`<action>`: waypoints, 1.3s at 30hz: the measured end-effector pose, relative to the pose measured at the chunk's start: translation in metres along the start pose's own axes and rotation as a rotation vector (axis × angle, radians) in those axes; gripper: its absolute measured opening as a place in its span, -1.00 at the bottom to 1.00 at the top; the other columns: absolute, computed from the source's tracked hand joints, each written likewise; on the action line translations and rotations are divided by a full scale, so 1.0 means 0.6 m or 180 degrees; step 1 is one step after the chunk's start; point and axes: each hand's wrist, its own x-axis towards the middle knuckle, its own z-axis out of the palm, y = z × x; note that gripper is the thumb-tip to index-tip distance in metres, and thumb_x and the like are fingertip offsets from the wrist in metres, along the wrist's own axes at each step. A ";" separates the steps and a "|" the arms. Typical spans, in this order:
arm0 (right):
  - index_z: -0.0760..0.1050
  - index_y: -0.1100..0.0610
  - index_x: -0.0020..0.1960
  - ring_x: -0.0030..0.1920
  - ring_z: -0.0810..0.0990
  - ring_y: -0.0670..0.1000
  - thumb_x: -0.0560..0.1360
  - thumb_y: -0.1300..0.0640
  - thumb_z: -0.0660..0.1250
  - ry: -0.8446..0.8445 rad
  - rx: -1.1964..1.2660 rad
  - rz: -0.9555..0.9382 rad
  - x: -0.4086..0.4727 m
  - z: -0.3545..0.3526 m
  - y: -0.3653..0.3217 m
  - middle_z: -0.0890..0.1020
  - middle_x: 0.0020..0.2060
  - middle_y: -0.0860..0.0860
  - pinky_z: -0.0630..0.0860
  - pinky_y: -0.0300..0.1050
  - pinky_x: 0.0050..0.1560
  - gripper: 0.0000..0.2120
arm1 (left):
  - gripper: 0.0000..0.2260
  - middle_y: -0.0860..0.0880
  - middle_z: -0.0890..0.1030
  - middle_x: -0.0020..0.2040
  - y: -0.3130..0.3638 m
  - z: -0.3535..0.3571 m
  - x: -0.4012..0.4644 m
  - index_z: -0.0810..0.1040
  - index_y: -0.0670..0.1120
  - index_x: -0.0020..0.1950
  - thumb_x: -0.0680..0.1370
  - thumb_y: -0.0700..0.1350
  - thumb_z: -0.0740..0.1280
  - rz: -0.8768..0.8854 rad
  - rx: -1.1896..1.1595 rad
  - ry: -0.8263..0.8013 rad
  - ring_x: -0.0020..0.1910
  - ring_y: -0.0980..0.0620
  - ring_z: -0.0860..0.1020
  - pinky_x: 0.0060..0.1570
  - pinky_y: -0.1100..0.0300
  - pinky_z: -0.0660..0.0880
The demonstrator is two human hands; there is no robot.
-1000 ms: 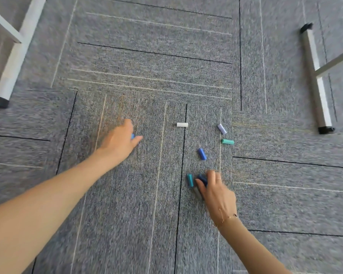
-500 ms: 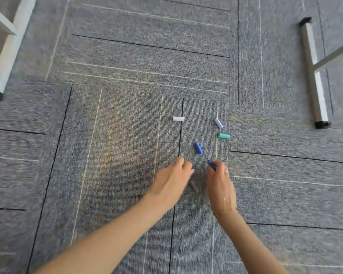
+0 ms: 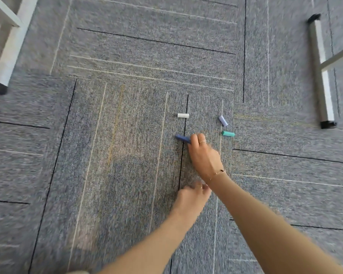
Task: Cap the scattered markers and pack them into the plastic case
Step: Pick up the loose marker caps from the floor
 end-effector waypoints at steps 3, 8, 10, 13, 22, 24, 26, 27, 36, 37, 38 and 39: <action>0.39 0.25 0.15 -0.43 0.53 0.08 0.53 0.35 0.26 -0.0106 -0.0155 -0.0242 -0.004 -0.009 0.008 0.51 0.00 0.20 0.55 -0.06 -0.53 -0.80 | -0.49 -0.35 0.36 0.30 -0.004 0.004 -0.005 0.19 -0.15 0.40 0.50 -0.43 0.23 0.0153 -0.0404 0.0171 -0.41 -0.05 0.48 -0.62 0.15 0.34; 0.38 0.29 0.18 -0.32 0.45 0.03 0.60 0.26 0.05 0.0062 0.0369 0.0289 -0.013 -0.035 0.013 0.48 0.09 0.21 0.58 -0.10 -0.28 -0.78 | -0.89 -0.06 0.57 -0.02 -0.072 -0.023 -0.034 0.50 -0.14 0.04 0.60 -0.15 0.22 -0.0537 -0.2466 0.0646 -0.23 0.08 0.57 -0.19 0.31 0.56; 0.39 0.30 0.21 -0.23 0.50 0.06 0.60 0.30 0.07 0.0277 0.0713 0.0532 -0.017 -0.051 0.013 0.45 0.15 0.23 0.59 -0.10 -0.18 -0.77 | -0.85 0.02 0.58 -0.18 -0.114 -0.041 -0.040 0.52 -0.08 -0.06 0.60 -0.06 0.21 -0.1235 -0.3345 0.0975 -0.38 0.11 0.51 -0.38 0.36 0.47; 0.39 0.29 0.28 -0.21 0.47 0.05 0.57 0.39 0.12 0.0402 0.0679 0.0372 -0.004 -0.066 -0.008 0.38 0.25 0.25 0.54 -0.16 -0.13 -0.70 | -0.76 0.05 0.53 -0.34 -0.183 -0.074 -0.040 0.51 -0.08 -0.16 0.61 0.00 0.19 -0.2147 -0.4701 0.1226 -0.46 0.13 0.43 -0.45 0.31 0.38; 0.42 0.26 0.18 0.02 0.56 0.18 0.59 0.16 0.21 0.0067 -0.0136 -0.0336 0.014 -0.001 -0.067 0.52 0.13 0.21 0.63 -0.04 -0.29 -0.78 | -0.78 0.00 0.51 -0.35 -0.266 -0.115 -0.053 0.48 -0.13 -0.19 0.60 -0.07 0.21 -0.2235 -0.7582 0.0972 -0.48 0.18 0.42 -0.64 0.41 0.30; 0.38 0.26 0.22 0.03 0.55 0.18 0.58 0.28 0.21 -0.0019 -0.0339 -0.0346 0.016 -0.005 -0.069 0.49 0.16 0.22 0.63 -0.06 -0.22 -0.78 | -0.82 -0.02 0.55 -0.31 -0.268 -0.122 -0.057 0.51 -0.15 -0.15 0.59 -0.10 0.22 -0.2209 -0.7641 0.0964 -0.43 0.15 0.48 -0.59 0.41 0.36; 0.31 0.28 0.31 0.16 0.50 0.22 0.55 0.40 0.14 -0.0141 -0.0181 -0.0395 0.012 -0.008 -0.066 0.40 0.28 0.26 0.61 -0.03 -0.02 -0.67 | -0.83 -0.03 0.56 -0.30 -0.272 -0.130 -0.057 0.53 -0.15 -0.15 0.57 -0.09 0.26 -0.2228 -0.7739 0.0991 -0.40 0.13 0.51 -0.57 0.41 0.39; 0.27 0.29 0.35 0.23 0.46 0.23 0.54 0.44 0.10 -0.0215 -0.0156 -0.0453 0.006 -0.008 -0.063 0.34 0.34 0.27 0.58 -0.02 0.08 -0.61 | -0.83 -0.03 0.56 -0.30 -0.276 -0.133 -0.056 0.53 -0.14 -0.17 0.56 -0.08 0.28 -0.2214 -0.7761 0.0994 -0.38 0.13 0.52 -0.57 0.40 0.39; 0.45 0.21 0.17 -0.21 0.42 -0.14 0.59 0.34 0.12 0.1207 0.1566 0.1459 -0.016 -0.077 0.001 0.43 0.12 0.19 0.39 -0.55 -0.15 -0.78 | -0.74 -0.02 0.51 -0.33 -0.279 -0.146 -0.038 0.47 -0.13 -0.26 0.45 0.06 0.33 -0.1631 -0.7630 0.0797 -0.43 0.13 0.40 -0.62 0.40 0.29; 0.44 0.21 0.19 -0.24 0.35 -0.20 0.61 0.27 0.10 0.1373 0.1766 0.1781 -0.008 -0.089 0.021 0.40 0.15 0.17 0.32 -0.62 -0.20 -0.78 | -0.73 -0.02 0.51 -0.33 -0.280 -0.147 -0.036 0.48 -0.12 -0.27 0.46 0.07 0.32 -0.1584 -0.7634 0.0787 -0.43 0.13 0.41 -0.62 0.40 0.30; 0.43 0.22 0.23 -0.25 0.33 -0.19 0.63 0.21 0.09 0.1446 0.1801 0.1980 0.001 -0.095 0.045 0.37 0.19 0.17 0.30 -0.60 -0.24 -0.76 | -0.73 -0.02 0.51 -0.33 -0.280 -0.147 -0.033 0.49 -0.13 -0.27 0.47 0.06 0.31 -0.1589 -0.7489 0.0762 -0.43 0.14 0.41 -0.61 0.40 0.30; 0.42 0.23 0.26 -0.25 0.35 -0.15 0.63 0.18 0.10 0.1410 0.1729 0.2056 0.011 -0.098 0.065 0.35 0.23 0.18 0.30 -0.54 -0.24 -0.74 | -0.73 -0.01 0.52 -0.32 -0.281 -0.145 -0.030 0.49 -0.13 -0.27 0.49 0.05 0.30 -0.1609 -0.7270 0.0730 -0.43 0.14 0.41 -0.61 0.40 0.31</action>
